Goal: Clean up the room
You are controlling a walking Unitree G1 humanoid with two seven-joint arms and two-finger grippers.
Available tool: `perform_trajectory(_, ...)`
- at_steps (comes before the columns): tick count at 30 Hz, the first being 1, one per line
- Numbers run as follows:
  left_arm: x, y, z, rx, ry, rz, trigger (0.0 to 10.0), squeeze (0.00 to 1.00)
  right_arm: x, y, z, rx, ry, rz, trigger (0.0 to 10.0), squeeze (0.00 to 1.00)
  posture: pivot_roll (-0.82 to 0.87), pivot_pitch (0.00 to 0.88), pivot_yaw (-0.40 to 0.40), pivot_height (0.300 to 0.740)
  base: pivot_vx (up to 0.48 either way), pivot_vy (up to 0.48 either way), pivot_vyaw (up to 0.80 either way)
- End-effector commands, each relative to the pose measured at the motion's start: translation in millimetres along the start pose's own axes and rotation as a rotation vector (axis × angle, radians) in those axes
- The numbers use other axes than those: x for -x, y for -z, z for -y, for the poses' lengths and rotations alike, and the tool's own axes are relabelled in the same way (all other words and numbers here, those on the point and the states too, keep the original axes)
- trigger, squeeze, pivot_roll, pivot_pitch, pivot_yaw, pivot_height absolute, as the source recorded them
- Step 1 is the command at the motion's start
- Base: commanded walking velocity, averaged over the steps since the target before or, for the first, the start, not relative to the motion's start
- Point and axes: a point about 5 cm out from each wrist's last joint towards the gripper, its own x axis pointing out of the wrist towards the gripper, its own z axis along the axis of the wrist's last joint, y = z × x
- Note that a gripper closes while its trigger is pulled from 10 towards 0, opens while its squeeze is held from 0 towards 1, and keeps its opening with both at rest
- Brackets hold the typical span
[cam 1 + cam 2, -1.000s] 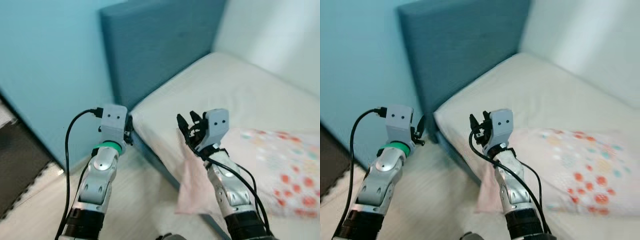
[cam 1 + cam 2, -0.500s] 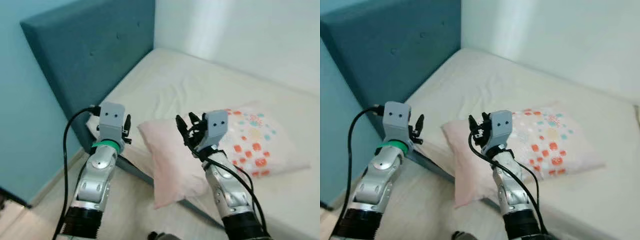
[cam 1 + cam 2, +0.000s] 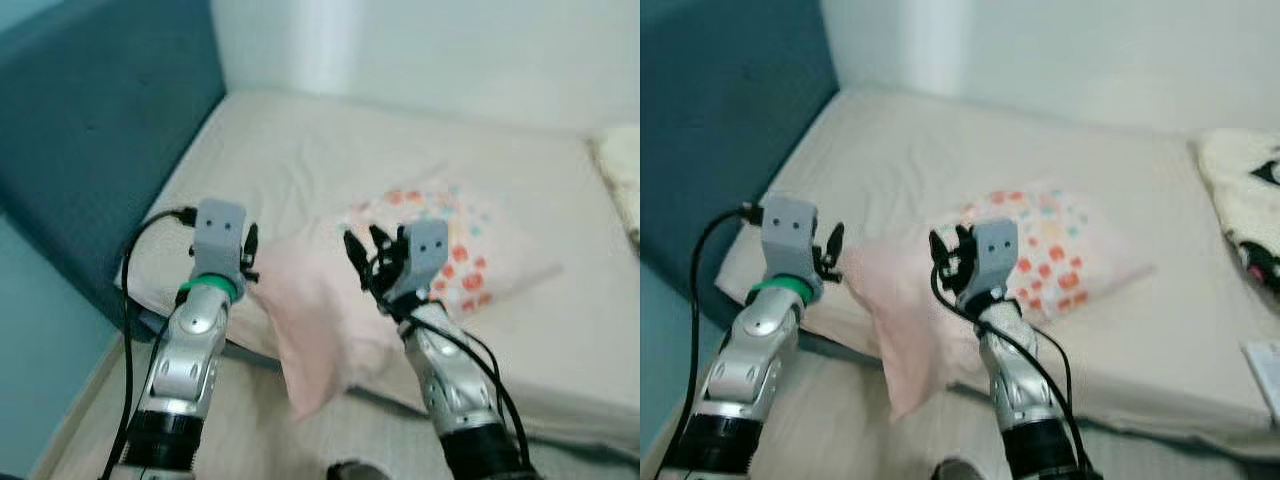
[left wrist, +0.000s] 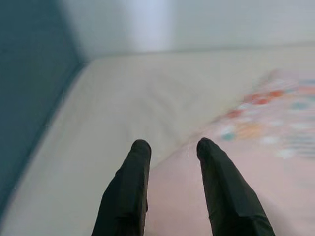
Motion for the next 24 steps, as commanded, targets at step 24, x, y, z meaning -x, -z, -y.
perform_trajectory(24, 1.6, -1.9, -6.7, 0.025, 0.018, 0.024, 10.0, 0.0, 0.5, 2.2, 0.6, -0.029, 0.021, -0.002, 10.0, 0.0, -0.09, 0.01, 0.064, 0.74, 0.0, 0.0, -0.78)
